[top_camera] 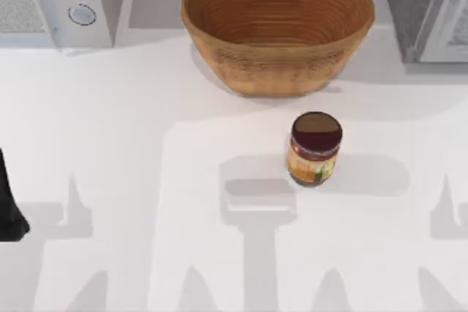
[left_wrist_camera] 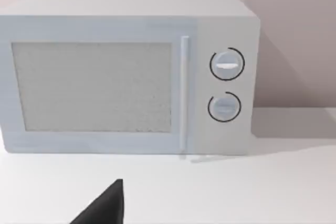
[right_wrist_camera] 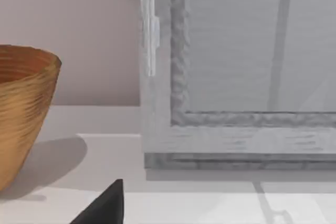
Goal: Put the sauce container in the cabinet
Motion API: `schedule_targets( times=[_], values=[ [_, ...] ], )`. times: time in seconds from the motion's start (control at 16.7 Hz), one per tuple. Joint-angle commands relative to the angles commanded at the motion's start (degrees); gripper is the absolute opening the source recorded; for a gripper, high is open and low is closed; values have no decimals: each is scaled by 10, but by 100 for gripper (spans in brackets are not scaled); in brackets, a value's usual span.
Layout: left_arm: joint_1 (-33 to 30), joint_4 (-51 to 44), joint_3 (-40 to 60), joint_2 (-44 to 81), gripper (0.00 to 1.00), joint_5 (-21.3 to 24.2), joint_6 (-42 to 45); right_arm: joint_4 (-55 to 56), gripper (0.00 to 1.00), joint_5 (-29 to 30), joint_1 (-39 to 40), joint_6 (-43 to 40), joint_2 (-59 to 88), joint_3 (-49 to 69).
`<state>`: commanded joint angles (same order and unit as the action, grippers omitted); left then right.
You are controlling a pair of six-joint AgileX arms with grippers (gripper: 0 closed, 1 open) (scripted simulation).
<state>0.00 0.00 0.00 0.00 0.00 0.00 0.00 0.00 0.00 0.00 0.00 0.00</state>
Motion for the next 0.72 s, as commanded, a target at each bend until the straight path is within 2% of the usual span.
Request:
schedule_targets(
  times=[0.18, 0.36, 0.54, 0.72],
  values=[
    [0, 0, 0, 0, 100, 0, 0, 3, 100, -5, 1, -3, 5, 5],
    [0, 0, 0, 0, 100, 0, 0, 32, 100, -53, 5, -28, 53, 47],
    [0, 0, 0, 0, 100, 0, 0, 76, 100, -137, 8, -76, 154, 119],
    [0, 0, 0, 0, 100, 0, 0, 126, 100, -250, 9, -141, 304, 204]
  ],
)
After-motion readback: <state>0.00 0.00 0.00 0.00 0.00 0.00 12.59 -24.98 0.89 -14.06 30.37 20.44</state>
